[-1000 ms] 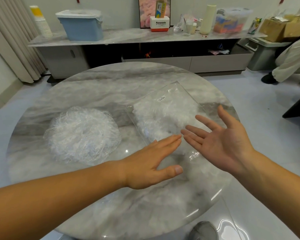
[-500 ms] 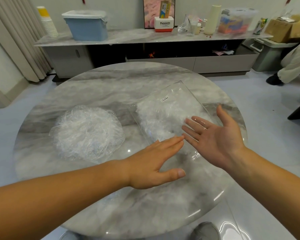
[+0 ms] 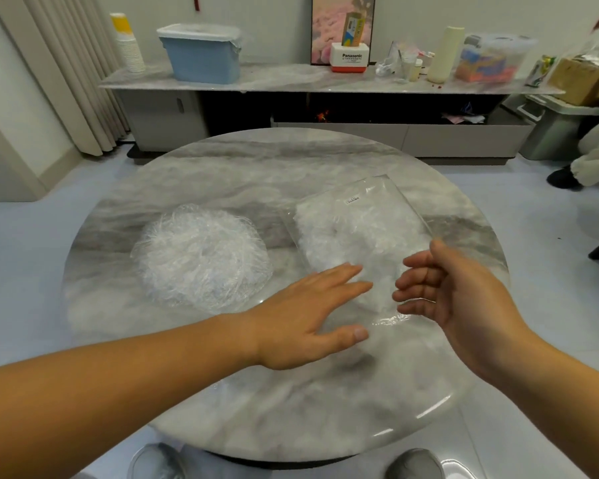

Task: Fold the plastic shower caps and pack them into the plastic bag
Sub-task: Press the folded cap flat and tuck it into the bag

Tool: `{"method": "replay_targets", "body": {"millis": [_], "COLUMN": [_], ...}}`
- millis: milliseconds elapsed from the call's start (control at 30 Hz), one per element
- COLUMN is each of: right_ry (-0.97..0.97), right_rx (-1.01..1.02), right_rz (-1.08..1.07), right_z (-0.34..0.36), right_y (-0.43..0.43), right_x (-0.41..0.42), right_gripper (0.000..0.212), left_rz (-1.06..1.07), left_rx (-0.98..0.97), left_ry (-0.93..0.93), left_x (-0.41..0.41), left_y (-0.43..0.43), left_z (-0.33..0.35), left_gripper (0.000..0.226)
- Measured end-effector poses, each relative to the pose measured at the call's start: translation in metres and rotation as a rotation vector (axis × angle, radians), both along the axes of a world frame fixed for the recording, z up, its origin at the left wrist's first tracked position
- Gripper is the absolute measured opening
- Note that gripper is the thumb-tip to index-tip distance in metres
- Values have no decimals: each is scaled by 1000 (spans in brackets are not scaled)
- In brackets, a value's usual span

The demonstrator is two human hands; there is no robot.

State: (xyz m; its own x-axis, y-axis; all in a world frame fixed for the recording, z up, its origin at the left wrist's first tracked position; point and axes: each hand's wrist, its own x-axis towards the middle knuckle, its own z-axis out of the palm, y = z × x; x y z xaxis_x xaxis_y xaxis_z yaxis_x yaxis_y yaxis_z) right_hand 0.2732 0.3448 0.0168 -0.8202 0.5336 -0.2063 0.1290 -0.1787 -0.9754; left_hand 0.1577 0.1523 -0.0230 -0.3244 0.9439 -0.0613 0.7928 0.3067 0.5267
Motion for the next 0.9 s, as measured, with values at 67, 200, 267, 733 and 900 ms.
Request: {"method": "replay_targets", "body": {"millis": [67, 200, 267, 733, 900], "right_ry": [18, -35, -104, -213, 28], "right_rx": [73, 225, 292, 823, 891], "right_rz": [90, 339, 484, 563, 555], "right_z": [2, -8, -17, -65, -61], "right_y": [-18, -57, -78, -90, -88], "right_x": [-12, -37, -48, -75, -55], "right_gripper": [39, 35, 35, 28, 24], "left_rz": [149, 501, 594, 276, 161], "left_rx": [-7, -95, -191, -76, 18], "left_ry": [47, 210, 205, 403, 264], "left_x": [-5, -33, -50, -51, -21], "left_y": [-15, -62, -90, -140, -141], "left_z": [2, -6, -17, -41, -35], "left_gripper": [70, 61, 64, 57, 47]}}
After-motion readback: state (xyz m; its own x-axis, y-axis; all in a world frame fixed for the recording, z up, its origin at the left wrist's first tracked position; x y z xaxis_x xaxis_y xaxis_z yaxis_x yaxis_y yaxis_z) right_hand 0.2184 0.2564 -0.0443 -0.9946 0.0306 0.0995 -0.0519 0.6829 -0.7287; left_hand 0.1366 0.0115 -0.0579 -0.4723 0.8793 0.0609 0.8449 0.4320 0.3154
